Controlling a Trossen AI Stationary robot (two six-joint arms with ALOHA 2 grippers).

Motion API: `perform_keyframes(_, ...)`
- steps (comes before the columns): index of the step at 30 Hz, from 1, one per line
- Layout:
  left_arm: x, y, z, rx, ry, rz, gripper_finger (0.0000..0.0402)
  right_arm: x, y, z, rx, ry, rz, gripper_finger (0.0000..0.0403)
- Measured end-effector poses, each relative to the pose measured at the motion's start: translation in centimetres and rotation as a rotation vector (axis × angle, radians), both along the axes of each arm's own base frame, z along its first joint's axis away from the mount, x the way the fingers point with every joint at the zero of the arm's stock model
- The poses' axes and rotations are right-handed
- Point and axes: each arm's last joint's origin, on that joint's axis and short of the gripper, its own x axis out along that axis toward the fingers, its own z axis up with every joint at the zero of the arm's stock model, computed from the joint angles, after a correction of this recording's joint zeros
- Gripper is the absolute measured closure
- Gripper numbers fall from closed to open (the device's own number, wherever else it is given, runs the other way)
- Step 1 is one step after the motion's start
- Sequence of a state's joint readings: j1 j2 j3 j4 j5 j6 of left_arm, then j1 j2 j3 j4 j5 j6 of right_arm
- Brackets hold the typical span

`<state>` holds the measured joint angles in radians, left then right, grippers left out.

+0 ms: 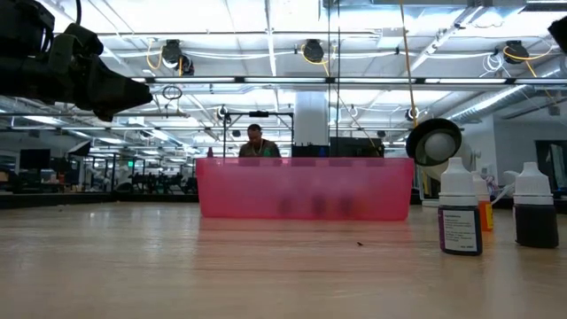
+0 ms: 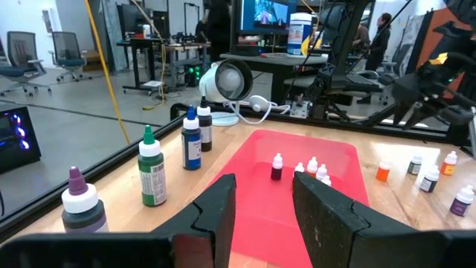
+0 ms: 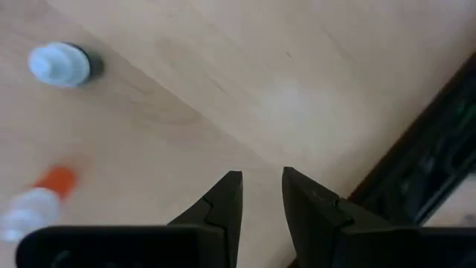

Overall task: Pick & Place food coloring
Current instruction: Put the small orange food coloring bottle into the red bin

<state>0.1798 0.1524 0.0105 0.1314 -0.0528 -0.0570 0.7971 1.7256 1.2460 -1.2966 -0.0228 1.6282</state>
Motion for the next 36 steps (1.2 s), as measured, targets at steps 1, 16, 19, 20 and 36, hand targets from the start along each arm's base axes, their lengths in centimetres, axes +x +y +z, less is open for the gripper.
perform_keyframes(1, 0.0, 0.0, 0.0, 0.000, 0.000, 0.000, 0.0265, -0.1, -0.2, -0.3, -0.004, 0.013, 0.017, 0.0319)
perform_keyframes(16, 0.0, 0.0, 0.0, 0.000, 0.000, 0.000, 0.0265, 1.9, -1.6, 0.8, 0.109, 0.042, 0.002, 0.0237)
perform_keyframes(19, 0.0, 0.0, 0.0, 0.000, 0.000, 0.000, 0.0265, 3.2, -0.8, 1.7, 0.212, -0.049, -0.040, 0.0215)
perform_keyframes(20, 0.0, 0.0, 0.0, 0.000, 0.000, 0.000, 0.0265, 3.6, -0.4, 1.8, 0.246, -0.089, -0.055, 0.0211)
perform_keyframes(36, 0.0, 0.0, 0.0, 0.000, -0.001, 0.000, 0.0265, 4.0, 3.3, -0.2, 0.329, -0.185, -0.138, 0.0220)
